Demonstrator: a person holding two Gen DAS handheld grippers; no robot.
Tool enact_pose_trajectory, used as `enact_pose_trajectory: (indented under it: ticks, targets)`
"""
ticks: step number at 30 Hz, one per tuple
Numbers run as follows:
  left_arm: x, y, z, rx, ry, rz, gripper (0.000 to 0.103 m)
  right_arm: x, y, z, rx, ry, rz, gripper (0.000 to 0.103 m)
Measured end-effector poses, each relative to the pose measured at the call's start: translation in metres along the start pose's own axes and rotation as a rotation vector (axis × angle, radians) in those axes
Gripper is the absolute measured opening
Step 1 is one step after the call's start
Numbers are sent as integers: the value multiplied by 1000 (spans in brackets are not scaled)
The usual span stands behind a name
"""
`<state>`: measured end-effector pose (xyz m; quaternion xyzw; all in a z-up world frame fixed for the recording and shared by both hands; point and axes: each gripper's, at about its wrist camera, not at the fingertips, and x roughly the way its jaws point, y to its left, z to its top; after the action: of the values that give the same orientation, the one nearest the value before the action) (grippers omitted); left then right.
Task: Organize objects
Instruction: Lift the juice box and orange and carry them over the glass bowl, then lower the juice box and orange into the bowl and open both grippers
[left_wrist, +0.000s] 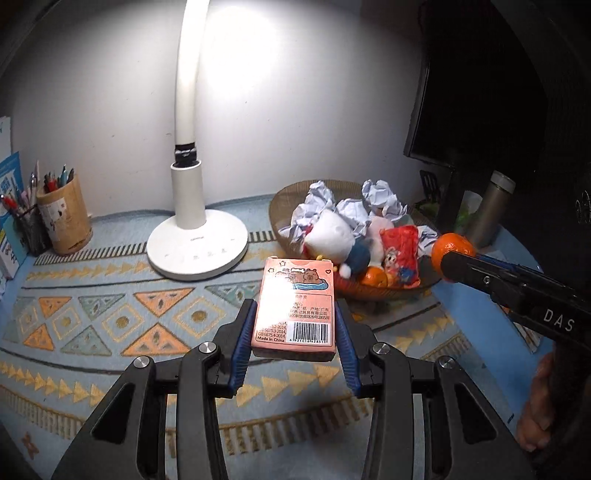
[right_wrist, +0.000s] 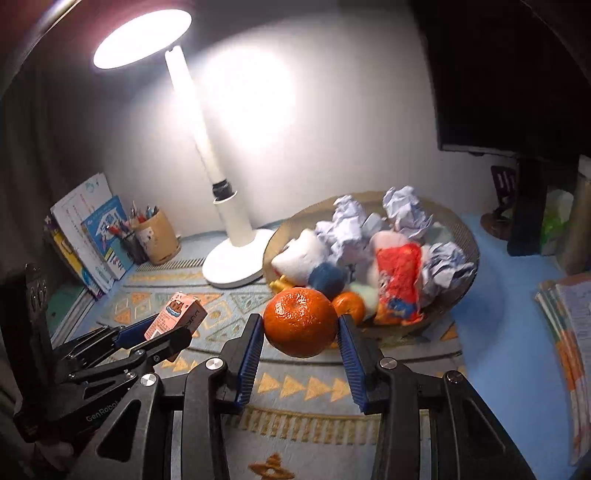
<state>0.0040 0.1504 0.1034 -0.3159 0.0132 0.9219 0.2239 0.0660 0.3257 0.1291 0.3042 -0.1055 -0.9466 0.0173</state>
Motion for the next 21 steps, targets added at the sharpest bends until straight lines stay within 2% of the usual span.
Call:
enact_pose_trajectory:
  ticks: [2,5,11,12,14,15,17,21]
  targets:
    - [11,-15,23,32,-30,-19,38,1,-20,18,41,-31,-45,40]
    - [35,-30,46,43,-29,-68,38,10,-49,35,115,-33,-47,40]
    - [78,-51,47,58,18,-111,38,45,-78,40,178,63,-19,40]
    - [83,-52,44,55,23,-119,40,50,-83,38,185,74,-10,40]
    - [90,-51,41,45,37,-133,60,55,-92,36,214,93,12,43]
    - [90,-50,39,42,32,-129,75,55,-96,35,233,96,23,45]
    - [84,-47,36,42,14,-125,78,49,-102,32,257,77,30,63]
    - [64,-39,33,23,-3,-124,78,34,-101,28,245,48,8,65]
